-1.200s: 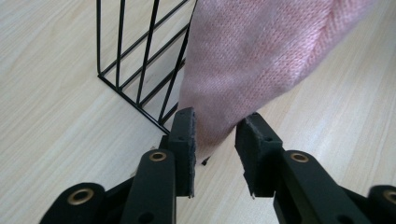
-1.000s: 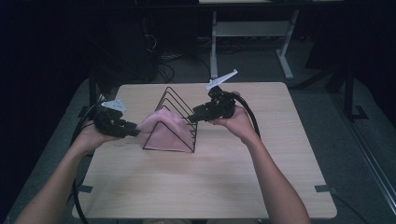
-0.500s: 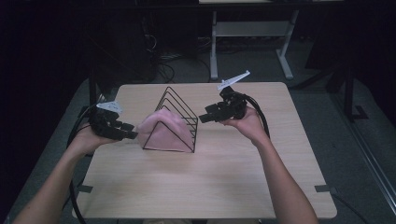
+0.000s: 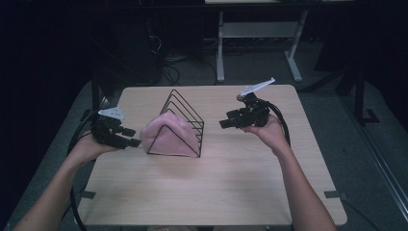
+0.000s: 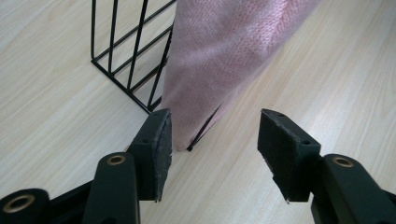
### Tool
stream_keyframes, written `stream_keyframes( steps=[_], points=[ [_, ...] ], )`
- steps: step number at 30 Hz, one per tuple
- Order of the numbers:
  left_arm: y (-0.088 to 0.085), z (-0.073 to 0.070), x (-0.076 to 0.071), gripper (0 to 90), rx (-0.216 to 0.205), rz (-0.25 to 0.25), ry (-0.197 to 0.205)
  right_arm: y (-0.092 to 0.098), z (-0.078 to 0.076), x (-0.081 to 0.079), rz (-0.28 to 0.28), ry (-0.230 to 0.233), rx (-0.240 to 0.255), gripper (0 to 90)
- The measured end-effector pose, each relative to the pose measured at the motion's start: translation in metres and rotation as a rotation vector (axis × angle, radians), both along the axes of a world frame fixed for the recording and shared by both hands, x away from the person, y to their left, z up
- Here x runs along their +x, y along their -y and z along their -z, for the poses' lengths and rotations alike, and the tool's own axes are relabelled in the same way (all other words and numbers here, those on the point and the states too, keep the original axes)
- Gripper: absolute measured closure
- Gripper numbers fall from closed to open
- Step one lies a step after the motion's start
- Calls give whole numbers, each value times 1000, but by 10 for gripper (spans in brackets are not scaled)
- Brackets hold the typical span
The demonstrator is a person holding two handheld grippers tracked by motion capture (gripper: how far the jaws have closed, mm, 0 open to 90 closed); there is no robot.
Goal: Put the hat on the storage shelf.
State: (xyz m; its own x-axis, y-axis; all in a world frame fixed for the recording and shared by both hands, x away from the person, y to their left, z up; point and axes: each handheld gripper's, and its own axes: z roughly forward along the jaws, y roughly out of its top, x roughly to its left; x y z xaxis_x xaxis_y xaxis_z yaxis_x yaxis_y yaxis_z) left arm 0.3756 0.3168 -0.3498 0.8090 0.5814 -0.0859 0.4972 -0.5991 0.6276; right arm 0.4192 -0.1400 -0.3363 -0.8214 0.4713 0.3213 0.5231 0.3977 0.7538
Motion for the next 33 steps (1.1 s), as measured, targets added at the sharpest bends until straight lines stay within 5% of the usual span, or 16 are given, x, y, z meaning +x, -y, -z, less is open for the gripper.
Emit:
stream_keyframes(
  steps=[33],
  points=[
    [2,10,-16,308,-23,-62,-3,93,23,-39,169,-32,-14,343]
  ],
)
